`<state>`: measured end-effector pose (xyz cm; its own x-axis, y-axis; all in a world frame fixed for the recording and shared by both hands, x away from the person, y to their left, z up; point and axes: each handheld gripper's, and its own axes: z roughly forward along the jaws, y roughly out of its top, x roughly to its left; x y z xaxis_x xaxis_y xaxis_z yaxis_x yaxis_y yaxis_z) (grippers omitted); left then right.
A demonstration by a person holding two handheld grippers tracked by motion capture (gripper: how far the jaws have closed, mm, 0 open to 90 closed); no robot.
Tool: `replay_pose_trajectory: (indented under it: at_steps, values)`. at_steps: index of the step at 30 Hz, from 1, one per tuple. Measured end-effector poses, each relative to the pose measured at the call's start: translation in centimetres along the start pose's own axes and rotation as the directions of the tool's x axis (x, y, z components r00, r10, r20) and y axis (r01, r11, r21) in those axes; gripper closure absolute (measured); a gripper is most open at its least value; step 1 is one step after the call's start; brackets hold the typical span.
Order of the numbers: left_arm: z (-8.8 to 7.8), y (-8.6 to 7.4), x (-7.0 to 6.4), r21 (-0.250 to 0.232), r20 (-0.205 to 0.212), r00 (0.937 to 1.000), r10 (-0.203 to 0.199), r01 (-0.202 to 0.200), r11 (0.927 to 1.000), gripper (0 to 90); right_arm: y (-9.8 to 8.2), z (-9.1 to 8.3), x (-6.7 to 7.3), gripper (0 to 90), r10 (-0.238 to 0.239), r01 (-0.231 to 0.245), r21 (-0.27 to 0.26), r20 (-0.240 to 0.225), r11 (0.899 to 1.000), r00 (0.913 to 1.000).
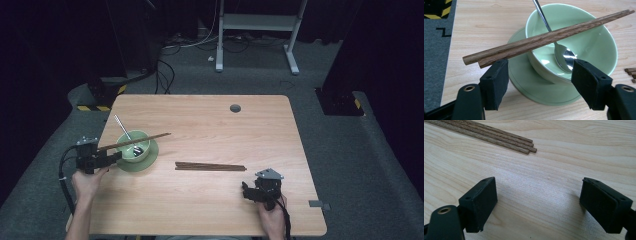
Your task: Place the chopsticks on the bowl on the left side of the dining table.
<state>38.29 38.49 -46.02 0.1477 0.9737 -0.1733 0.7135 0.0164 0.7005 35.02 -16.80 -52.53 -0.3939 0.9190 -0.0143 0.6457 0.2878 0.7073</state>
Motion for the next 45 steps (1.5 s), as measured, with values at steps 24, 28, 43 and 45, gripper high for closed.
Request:
replay_pose_trajectory:
  at_steps: [24, 28, 43, 45]
  values:
    - [1.6, 1.5, 0.7, 0.009, -0.054, 0.9982, -0.025, 0.026, 0.9996, 30.7, 0.0, 0.0, 0.0, 14.0, 0.0, 0.0, 0.0, 0.0, 1.0, 1.0]
    - [1.8, 1.9, 0.8, 0.01, -0.061, 0.9978, -0.026, 0.026, 0.9996, 30.7, 0.0, 0.0, 0.0, 14.0, 0.0, 0.0, 0.0, 0.0, 1.0, 1.0]
    - [2.5, 2.6, 1.0, 0.026, -0.083, 0.9962, -0.027, 0.029, 0.9992, 30.5, 0.0, 0.0, 0.0, 14.0, 0.0, 0.0, 0.0, 0.0, 1.0, 1.0]
    - [2.6, 2.6, 1.0, 0.028, -0.085, 0.9961, -0.025, 0.027, 0.9992, 30.4, 0.0, 0.0, 0.0, 14.0, 0.0, 0.0, 0.0, 0.0, 1.0, 1.0]
